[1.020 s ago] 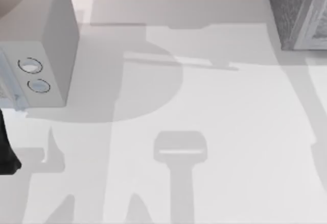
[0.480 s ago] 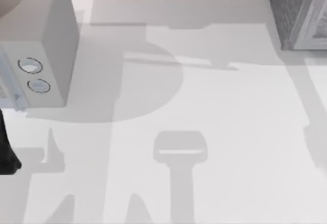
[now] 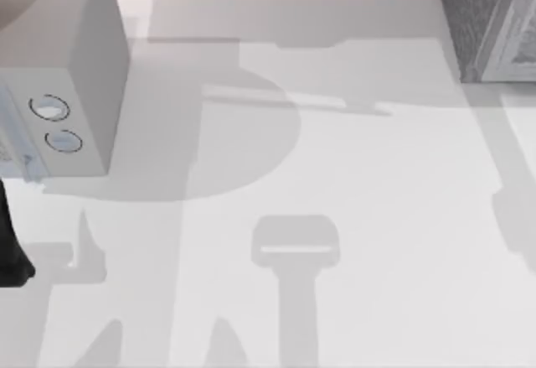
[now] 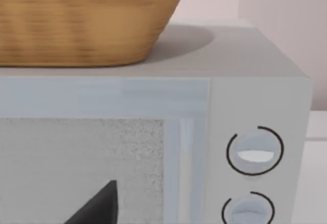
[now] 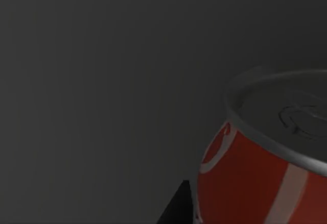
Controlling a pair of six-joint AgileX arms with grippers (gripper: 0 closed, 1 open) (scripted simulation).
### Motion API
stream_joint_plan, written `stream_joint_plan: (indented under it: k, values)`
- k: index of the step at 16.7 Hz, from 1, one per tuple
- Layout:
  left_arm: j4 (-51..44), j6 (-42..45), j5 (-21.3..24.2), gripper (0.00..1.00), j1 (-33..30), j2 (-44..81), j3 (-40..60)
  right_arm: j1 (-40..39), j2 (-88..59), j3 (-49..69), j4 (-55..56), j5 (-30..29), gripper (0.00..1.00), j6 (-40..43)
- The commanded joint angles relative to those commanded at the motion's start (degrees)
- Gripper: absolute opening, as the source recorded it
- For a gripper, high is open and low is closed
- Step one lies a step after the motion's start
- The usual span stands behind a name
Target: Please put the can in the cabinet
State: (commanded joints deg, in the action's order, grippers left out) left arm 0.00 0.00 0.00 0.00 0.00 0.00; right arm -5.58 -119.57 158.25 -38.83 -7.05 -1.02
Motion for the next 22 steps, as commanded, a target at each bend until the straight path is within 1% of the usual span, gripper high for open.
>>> stream_joint_plan:
  k: [5,18,19,22]
  values:
    - [0.00,0.00,0.00,1.00,0.00,0.00,0.00,0.00,0.00,0.00,0.00,0.00,0.00,0.00]
    - [0.00,0.00,0.00,1.00,0.00,0.00,0.00,0.00,0.00,0.00,0.00,0.00,0.98,0.00]
    - [0.00,0.00,0.00,1.00,0.00,0.00,0.00,0.00,0.00,0.00,0.00,0.00,1.00,0.00]
    - [0.00,0.00,0.00,1.00,0.00,0.00,0.00,0.00,0.00,0.00,0.00,0.00,1.00,0.00]
